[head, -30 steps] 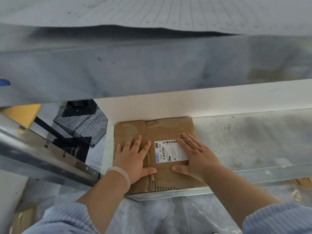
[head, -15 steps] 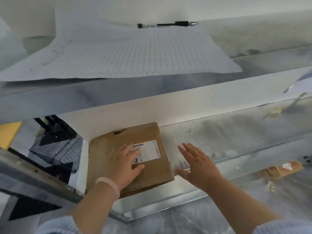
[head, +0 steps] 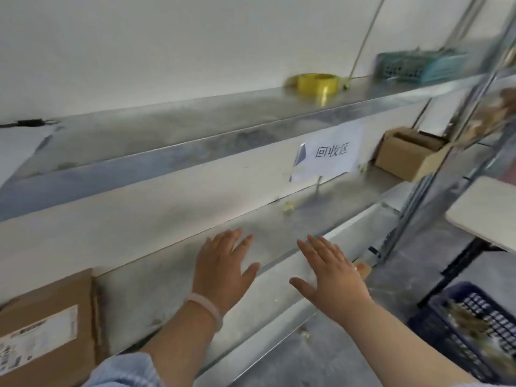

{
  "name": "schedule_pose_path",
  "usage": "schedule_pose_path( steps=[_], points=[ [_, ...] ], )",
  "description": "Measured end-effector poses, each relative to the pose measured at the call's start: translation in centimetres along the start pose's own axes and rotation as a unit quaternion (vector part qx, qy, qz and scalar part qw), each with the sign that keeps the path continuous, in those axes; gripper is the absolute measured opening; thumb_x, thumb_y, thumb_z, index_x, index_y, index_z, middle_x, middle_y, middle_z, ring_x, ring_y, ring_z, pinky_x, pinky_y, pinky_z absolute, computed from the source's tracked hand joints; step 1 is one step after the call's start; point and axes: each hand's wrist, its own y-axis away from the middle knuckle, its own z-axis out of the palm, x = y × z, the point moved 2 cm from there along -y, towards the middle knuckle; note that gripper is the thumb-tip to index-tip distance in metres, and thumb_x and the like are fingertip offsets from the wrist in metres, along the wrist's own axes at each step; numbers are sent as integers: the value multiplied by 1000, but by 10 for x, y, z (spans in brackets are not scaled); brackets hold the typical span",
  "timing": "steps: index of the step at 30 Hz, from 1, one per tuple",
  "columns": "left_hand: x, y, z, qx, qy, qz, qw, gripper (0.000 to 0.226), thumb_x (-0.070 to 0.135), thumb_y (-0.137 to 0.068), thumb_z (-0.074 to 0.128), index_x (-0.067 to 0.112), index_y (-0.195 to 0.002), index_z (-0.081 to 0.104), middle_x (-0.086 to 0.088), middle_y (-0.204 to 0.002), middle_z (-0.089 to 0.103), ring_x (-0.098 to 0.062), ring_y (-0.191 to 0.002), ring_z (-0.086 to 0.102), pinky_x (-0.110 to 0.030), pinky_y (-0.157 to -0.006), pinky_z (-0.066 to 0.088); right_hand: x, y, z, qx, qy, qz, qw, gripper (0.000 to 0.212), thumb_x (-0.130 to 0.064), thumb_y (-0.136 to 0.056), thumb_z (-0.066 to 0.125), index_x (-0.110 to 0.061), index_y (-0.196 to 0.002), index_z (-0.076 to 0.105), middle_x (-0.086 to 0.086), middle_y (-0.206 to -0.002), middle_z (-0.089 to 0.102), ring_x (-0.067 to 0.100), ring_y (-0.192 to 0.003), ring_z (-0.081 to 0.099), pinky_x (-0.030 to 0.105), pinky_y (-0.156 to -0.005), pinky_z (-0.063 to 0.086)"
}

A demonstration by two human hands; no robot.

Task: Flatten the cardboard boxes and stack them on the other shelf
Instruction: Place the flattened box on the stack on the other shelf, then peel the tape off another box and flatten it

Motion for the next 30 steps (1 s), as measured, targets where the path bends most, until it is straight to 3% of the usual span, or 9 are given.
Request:
schedule_pose_path(
  steps=[6,9,12,15,18,26,30],
  points=[
    [136,-85,37,38,55,88,994,50,45,-80,66,22,-125,63,-4,-132,58,-28,-117,56,-50,-95,46,139,15,-45,35,31,96,994,83,-74,-78,16,-38,-152,7,-6,-162,7,13,-149,-2,35,-120,-6],
    [185,-124,55,45,69,121,989,50,48,-82,58,23,-125,62,-5,-130,58,-29,-115,57,-50,-95,46,190,17,-62,54,41,128,989,80,-72,-81,15,-37,-152,5,-6,-162,5,13,-149,-5,34,-119,-11],
    [224,-165,76,47,84,149,984,52,47,-82,63,24,-129,60,-4,-134,56,-29,-118,55,-51,-94,45,231,7,-71,71,39,150,985,76,-71,-89,25,-37,-153,3,-7,-162,1,11,-148,-9,30,-116,-14],
    [253,-208,103,56,98,154,982,54,45,-78,69,25,-127,61,-4,-132,57,-29,-116,55,-51,-94,47,271,-11,-70,77,21,174,981,75,-67,-91,35,-38,-152,3,-9,-162,-5,9,-147,-12,29,-116,-12],
    [271,-253,137,48,111,160,980,55,44,-77,71,25,-127,60,-6,-132,57,-31,-116,55,-53,-93,48,316,-37,-63,69,28,190,979,74,-66,-91,32,-40,-152,-2,-10,-161,-13,7,-145,-19,29,-115,-15],
    [308,-387,209,11,137,183,973,59,56,-83,53,32,-136,47,-1,-140,49,-23,-125,49,-45,-100,45,436,-136,-56,84,-3,246,966,77,-66,-89,37,-46,-148,-8,-16,-160,-6,-3,-138,-19,27,-112,-10],
    [331,-443,238,-23,160,173,972,62,59,-85,46,34,-142,42,1,-146,42,-21,-134,40,-45,-107,38,488,-164,-44,70,-38,277,957,78,-65,-89,39,-51,-143,-16,-22,-158,-8,4,-146,-9,26,-112,-6]
  ],
)
